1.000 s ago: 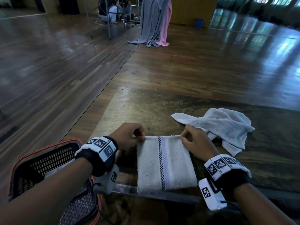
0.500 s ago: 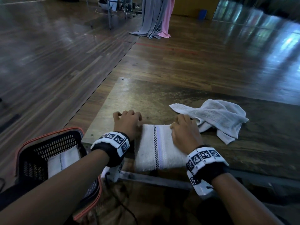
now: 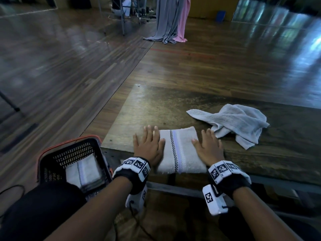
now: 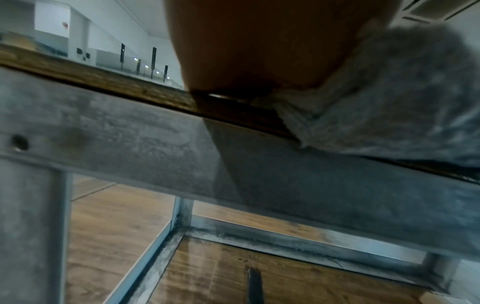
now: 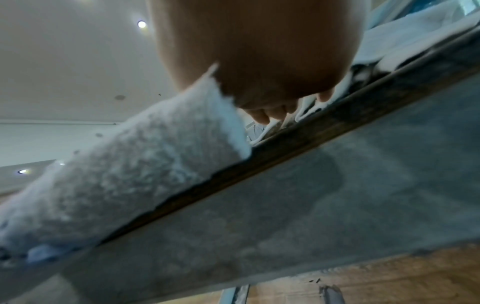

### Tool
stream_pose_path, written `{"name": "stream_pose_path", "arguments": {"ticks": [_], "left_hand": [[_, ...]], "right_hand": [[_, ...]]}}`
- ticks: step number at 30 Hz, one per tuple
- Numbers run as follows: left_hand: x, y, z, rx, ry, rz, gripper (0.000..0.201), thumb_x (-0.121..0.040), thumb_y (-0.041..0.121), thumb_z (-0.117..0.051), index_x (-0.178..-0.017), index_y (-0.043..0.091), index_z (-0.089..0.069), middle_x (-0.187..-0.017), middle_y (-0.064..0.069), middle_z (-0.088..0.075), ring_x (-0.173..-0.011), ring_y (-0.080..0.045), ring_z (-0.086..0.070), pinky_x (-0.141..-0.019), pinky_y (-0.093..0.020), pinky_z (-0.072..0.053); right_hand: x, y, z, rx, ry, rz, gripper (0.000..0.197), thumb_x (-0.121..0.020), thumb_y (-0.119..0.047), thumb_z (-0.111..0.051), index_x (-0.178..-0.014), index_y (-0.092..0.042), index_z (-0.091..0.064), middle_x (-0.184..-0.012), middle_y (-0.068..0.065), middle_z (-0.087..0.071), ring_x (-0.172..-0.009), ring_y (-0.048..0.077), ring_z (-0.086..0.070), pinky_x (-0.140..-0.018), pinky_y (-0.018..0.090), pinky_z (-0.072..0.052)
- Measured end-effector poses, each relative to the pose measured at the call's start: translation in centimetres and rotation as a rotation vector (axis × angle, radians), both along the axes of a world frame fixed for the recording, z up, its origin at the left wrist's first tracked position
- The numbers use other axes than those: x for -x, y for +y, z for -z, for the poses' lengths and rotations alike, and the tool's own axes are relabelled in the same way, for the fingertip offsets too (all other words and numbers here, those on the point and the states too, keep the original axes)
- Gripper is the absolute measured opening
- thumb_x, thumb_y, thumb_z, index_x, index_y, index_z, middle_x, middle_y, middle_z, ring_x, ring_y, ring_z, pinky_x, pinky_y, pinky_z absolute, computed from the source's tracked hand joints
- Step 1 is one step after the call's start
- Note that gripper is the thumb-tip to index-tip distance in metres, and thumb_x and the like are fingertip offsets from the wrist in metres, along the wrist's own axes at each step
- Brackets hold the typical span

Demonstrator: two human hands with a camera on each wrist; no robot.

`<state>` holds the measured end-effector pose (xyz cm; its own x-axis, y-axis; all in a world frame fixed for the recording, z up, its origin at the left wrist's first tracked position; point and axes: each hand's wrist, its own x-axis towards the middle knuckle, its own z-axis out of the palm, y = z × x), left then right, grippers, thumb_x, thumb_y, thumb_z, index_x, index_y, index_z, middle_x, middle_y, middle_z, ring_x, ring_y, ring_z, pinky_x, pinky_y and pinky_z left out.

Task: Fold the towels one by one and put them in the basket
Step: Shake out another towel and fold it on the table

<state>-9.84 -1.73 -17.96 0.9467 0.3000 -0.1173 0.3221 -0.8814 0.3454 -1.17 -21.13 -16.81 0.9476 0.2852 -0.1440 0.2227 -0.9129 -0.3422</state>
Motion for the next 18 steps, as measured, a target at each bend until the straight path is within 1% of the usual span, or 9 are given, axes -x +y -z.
{"name": "stream_pose_path", "arguments": {"ticks": [2, 3, 4, 6, 8, 10, 12, 15, 18], "left_hand": [[0.3, 0.7, -0.2, -0.010, 0.051, -0.064, 0.059, -0.097, 0.046, -0.010, -0.148, 0.017, -0.007, -0.159, -0.007, 0.002, -0.146, -0.021, 0.007, -0.113, -0.054, 0.007], [0.5, 1.1, -0.4, -0.025, 0.050, -0.080, 0.057, -0.097, 0.045, -0.013, -0.146, 0.016, -0.015, -0.158, -0.008, -0.005, -0.146, -0.022, 0.000, -0.113, -0.055, 0.003], [0.7, 1.5, -0.6, -0.053, 0.016, -0.091, 0.053, -0.097, 0.044, -0.018, -0.141, 0.015, -0.027, -0.154, -0.010, -0.018, -0.143, -0.023, -0.012, -0.112, -0.055, -0.004], [1.2, 2.2, -1.1, -0.103, -0.108, -0.134, 0.040, -0.095, 0.041, -0.028, -0.118, 0.018, -0.050, -0.130, -0.009, -0.046, -0.124, -0.027, -0.037, -0.104, -0.050, -0.020], [1.5, 2.6, -1.6, -0.043, -0.139, -0.173, 0.037, -0.093, 0.044, -0.031, -0.095, 0.017, -0.058, -0.104, -0.005, -0.060, -0.103, -0.026, -0.053, -0.095, -0.046, -0.029], [1.7, 2.7, -1.7, 0.059, -0.052, -0.163, 0.044, -0.090, 0.054, -0.032, -0.077, 0.019, -0.056, -0.080, 0.001, -0.063, -0.084, -0.024, -0.060, -0.088, -0.043, -0.037], [1.8, 2.4, -1.5, 0.093, 0.017, -0.115, 0.046, -0.085, 0.061, -0.039, -0.067, 0.021, -0.053, -0.068, 0.005, -0.060, -0.072, -0.020, -0.059, -0.077, -0.037, -0.043], [1.9, 1.7, -1.2, 0.195, 0.024, -0.066, 0.040, -0.084, 0.054, -0.050, -0.061, 0.021, -0.047, -0.062, 0.004, -0.054, -0.066, -0.020, -0.056, -0.058, -0.029, -0.039], [2.3, 1.1, -1.6, 0.358, -0.062, -0.117, 0.039, -0.086, 0.042, -0.055, -0.057, 0.019, -0.043, -0.057, 0.003, -0.049, -0.056, -0.014, -0.049, -0.049, -0.027, -0.034]], "right_hand": [[0.0, -0.5, -0.3, 0.007, -0.045, 0.027, 0.063, -0.094, -0.053, -0.029, -0.145, -0.016, -0.026, -0.158, 0.006, -0.013, -0.146, 0.020, -0.005, -0.117, 0.047, -0.004], [0.0, -0.7, -0.5, 0.003, -0.054, 0.034, 0.060, -0.094, -0.053, -0.031, -0.141, -0.017, -0.034, -0.156, 0.007, -0.020, -0.145, 0.023, -0.011, -0.116, 0.047, -0.008], [0.0, -0.9, -0.6, -0.003, -0.057, 0.045, 0.055, -0.094, -0.052, -0.034, -0.136, -0.018, -0.041, -0.152, 0.008, -0.027, -0.142, 0.025, -0.017, -0.115, 0.048, -0.012], [0.2, -1.2, -0.9, -0.007, -0.059, 0.082, 0.045, -0.093, -0.050, -0.035, -0.124, -0.021, -0.052, -0.143, 0.010, -0.038, -0.134, 0.029, -0.026, -0.110, 0.048, -0.018], [0.1, -1.5, -1.3, -0.013, -0.033, 0.118, 0.044, -0.092, -0.054, -0.034, -0.112, -0.023, -0.059, -0.134, 0.011, -0.044, -0.127, 0.031, -0.031, -0.106, 0.049, -0.021], [0.0, -1.8, -1.6, -0.020, 0.026, 0.112, 0.049, -0.087, -0.064, -0.036, -0.098, -0.026, -0.065, -0.125, 0.008, -0.051, -0.124, 0.031, -0.035, -0.105, 0.051, -0.022], [0.2, -1.8, -1.7, -0.026, 0.072, 0.068, 0.049, -0.079, -0.071, -0.044, -0.080, -0.028, -0.066, -0.112, 0.003, -0.060, -0.119, 0.029, -0.041, -0.101, 0.051, -0.024], [0.6, -1.4, -1.8, -0.041, 0.097, 0.016, 0.052, -0.074, -0.070, -0.053, -0.062, -0.019, -0.058, -0.081, -0.002, -0.063, -0.104, 0.025, -0.047, -0.088, 0.044, -0.028], [1.0, -1.2, -2.0, -0.096, 0.185, 0.000, 0.051, -0.078, -0.061, -0.056, -0.056, -0.016, -0.050, -0.068, -0.001, -0.055, -0.092, 0.023, -0.047, -0.082, 0.040, -0.030]]}}
